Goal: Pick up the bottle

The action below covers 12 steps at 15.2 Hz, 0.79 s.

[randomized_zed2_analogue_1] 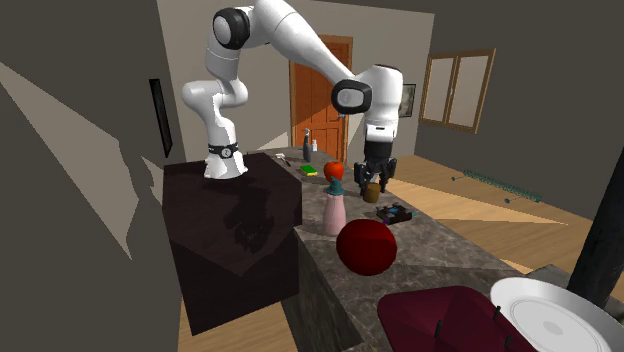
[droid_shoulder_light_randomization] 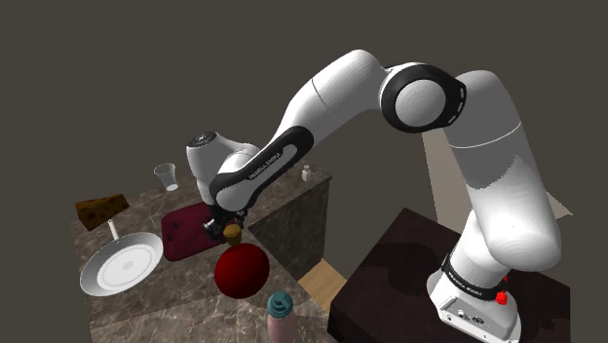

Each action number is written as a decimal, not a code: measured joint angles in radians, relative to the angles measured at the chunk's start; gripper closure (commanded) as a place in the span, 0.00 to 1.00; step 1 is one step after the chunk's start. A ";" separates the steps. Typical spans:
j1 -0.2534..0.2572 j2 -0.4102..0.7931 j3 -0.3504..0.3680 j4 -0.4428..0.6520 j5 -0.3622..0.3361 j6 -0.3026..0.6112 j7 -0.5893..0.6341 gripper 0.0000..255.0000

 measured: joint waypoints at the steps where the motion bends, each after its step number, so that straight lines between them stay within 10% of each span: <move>1: 0.000 0.000 0.000 -0.001 -0.001 0.001 0.000 1.00; 12: -0.004 -0.014 0.004 0.000 0.006 -0.017 -0.005 1.00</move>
